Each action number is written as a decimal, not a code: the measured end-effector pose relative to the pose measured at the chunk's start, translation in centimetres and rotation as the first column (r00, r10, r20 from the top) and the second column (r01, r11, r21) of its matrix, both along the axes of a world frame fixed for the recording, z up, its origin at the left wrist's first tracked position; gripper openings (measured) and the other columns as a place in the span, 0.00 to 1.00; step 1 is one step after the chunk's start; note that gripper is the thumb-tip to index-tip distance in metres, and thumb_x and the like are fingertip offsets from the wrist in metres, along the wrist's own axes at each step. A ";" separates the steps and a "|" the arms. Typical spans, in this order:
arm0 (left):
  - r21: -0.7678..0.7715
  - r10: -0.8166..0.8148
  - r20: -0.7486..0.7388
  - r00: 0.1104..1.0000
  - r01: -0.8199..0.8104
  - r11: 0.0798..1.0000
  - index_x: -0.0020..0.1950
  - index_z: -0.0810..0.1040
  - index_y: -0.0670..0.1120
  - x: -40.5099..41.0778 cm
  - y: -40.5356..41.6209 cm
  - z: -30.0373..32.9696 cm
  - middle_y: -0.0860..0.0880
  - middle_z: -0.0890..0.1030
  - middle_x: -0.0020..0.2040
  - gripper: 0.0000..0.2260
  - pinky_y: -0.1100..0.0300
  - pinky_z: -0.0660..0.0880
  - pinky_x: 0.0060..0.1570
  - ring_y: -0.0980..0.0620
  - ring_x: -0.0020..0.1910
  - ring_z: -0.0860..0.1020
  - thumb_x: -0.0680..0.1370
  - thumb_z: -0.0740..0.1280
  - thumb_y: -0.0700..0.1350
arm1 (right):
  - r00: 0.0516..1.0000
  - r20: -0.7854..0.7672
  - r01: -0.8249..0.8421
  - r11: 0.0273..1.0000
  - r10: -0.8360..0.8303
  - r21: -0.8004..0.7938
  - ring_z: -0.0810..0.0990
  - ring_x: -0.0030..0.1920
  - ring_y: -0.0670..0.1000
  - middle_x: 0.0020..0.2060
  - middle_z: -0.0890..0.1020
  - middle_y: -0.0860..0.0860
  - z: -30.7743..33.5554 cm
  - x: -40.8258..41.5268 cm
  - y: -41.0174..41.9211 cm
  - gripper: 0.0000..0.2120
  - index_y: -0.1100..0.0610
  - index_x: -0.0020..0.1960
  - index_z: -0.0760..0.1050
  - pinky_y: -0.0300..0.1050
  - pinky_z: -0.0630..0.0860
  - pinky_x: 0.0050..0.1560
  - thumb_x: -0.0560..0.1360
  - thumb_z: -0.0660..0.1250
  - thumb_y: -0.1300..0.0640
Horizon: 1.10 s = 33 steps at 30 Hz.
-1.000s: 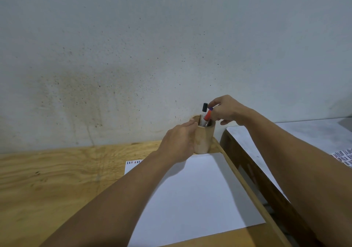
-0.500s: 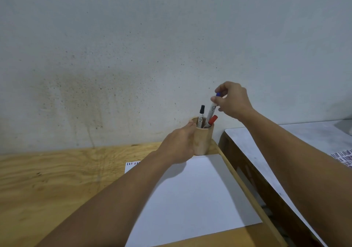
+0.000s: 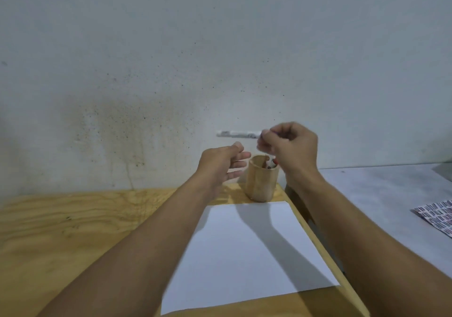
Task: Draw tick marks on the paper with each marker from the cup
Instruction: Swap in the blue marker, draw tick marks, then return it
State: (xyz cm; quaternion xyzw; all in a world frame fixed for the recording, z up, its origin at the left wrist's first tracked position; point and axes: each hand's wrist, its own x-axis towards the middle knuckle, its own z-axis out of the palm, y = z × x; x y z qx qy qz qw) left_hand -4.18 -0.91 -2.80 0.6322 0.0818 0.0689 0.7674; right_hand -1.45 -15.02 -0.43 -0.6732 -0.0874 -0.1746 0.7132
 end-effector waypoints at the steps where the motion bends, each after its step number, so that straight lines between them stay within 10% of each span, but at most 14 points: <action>1: -0.049 -0.012 -0.006 1.000 0.011 0.999 0.54 0.81 0.42 -0.2 0.3 -0.2 0.46 0.86 0.49 0.12 0.52 0.80 0.51 0.49 0.50 0.82 0.76 0.67 0.48 | 0.999 -0.029 -0.028 0.999 0.029 0.026 0.87 0.35 0.58 0.38 0.85 0.63 -0.8 -0.6 0.7 0.05 0.62 0.40 0.78 0.60 0.84 0.46 0.69 0.73 0.64; 5: -0.258 0.036 -0.052 0.998 -0.049 0.965 0.47 0.82 0.42 -1.3 1.9 -0.8 0.46 0.85 0.46 0.07 0.52 0.79 0.51 0.49 0.50 0.83 0.75 0.70 0.45 | 0.996 -0.041 -0.084 0.995 0.082 -0.050 0.85 0.35 0.51 0.34 0.84 0.56 -3.4 -2.6 2.8 0.06 0.61 0.38 0.79 0.49 0.82 0.43 0.69 0.75 0.63; 9: -0.127 0.100 -0.040 0.994 -0.104 0.986 0.49 0.81 0.43 -2.9 3.4 -1.0 0.46 0.86 0.45 0.05 0.47 0.79 0.52 0.48 0.49 0.83 0.75 0.69 0.43 | 0.998 -0.040 -0.059 0.972 0.051 -0.228 0.81 0.38 0.43 0.32 0.83 0.43 -4.3 -2.9 3.8 0.05 0.53 0.37 0.82 0.48 0.80 0.50 0.71 0.73 0.55; 16: 0.210 0.093 0.041 0.995 -0.100 0.973 0.47 0.80 0.45 -5.4 5.2 -2.3 0.47 0.79 0.40 0.02 0.52 0.82 0.40 0.50 0.36 0.82 0.76 0.69 0.42 | 0.855 -0.376 -0.428 0.895 0.356 -0.126 0.72 0.38 0.51 0.43 0.76 0.54 -2.3 -2.3 5.8 0.18 0.61 0.51 0.82 0.45 0.71 0.35 0.72 0.74 0.47; 25: 0.324 0.171 0.103 0.980 -0.196 0.925 0.46 0.82 0.36 -6.1 7.5 -3.8 0.41 0.82 0.35 0.05 0.59 0.82 0.38 0.48 0.30 0.81 0.70 0.73 0.34 | 0.811 -0.317 -0.443 0.871 0.491 0.214 0.79 0.33 0.50 0.39 0.77 0.59 -4.2 -1.7 6.3 0.12 0.67 0.49 0.74 0.41 0.79 0.32 0.79 0.66 0.56; 33: 0.488 0.156 0.048 0.987 -0.159 0.858 0.39 0.82 0.37 -5.3 8.3 -4.7 0.44 0.79 0.27 0.07 0.60 0.77 0.28 0.53 0.22 0.77 0.76 0.67 0.38 | 0.812 -0.281 -0.491 0.859 0.511 0.145 0.81 0.34 0.51 0.34 0.81 0.58 -5.5 -1.3 5.9 0.05 0.69 0.46 0.79 0.38 0.80 0.37 0.75 0.70 0.65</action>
